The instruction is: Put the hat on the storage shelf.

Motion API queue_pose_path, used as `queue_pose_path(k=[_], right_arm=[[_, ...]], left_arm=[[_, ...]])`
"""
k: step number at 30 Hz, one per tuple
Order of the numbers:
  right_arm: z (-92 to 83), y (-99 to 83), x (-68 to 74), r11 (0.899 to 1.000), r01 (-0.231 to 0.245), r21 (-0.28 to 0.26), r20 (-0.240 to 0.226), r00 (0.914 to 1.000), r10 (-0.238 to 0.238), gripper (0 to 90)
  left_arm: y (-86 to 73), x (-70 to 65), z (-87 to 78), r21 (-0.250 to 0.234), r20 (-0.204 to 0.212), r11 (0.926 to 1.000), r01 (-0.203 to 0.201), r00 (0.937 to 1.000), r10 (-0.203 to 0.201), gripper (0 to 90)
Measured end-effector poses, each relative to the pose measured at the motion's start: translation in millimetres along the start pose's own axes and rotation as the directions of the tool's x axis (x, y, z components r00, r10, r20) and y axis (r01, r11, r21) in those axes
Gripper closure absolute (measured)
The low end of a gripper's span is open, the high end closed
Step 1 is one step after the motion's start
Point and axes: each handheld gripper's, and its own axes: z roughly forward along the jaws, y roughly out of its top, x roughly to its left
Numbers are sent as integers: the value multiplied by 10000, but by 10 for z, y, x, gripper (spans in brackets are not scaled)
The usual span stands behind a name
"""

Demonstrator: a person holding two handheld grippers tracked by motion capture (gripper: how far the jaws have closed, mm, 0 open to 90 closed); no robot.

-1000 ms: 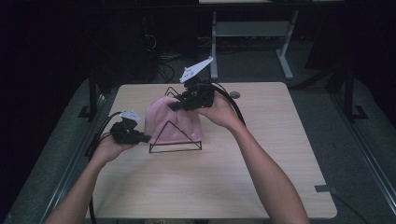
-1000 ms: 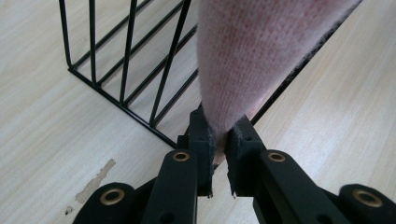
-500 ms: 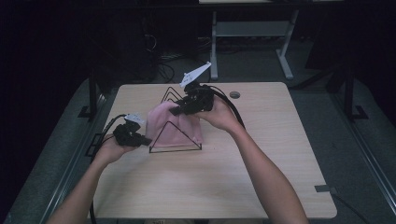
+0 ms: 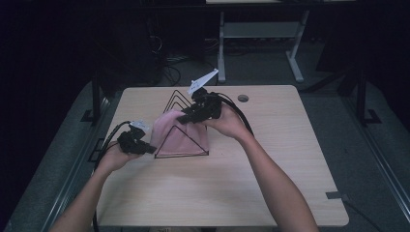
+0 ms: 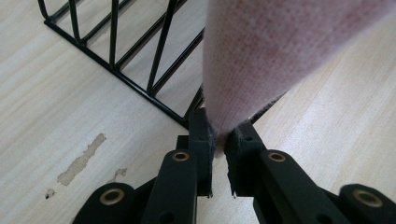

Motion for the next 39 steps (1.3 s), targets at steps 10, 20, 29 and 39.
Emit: queue_pose_path(k=[10, 20, 29, 39], right_arm=[[-17, -54, -25, 9997, -243, 70, -132, 9996, 244, 554], [-79, -109, -13, 9995, -306, -52, -155, 9994, 305, 584], [-70, -123, -11, 9997, -224, -51, -211, 9995, 223, 648], [-249, -232, 32, 9965, -596, -586, 145, 9981, 605, 454]], left_arm=[[-26, 27, 66, 170, -12, 9998, 38, 10000, -38, 808], [-27, 23, 144, 463, -67, 9989, 65, 10000, -62, 798], [-36, 46, 138, 552, -59, 9984, 97, 9999, -94, 794], [-39, 43, 66, 149, -281, 9993, 336, 9991, -332, 652]])
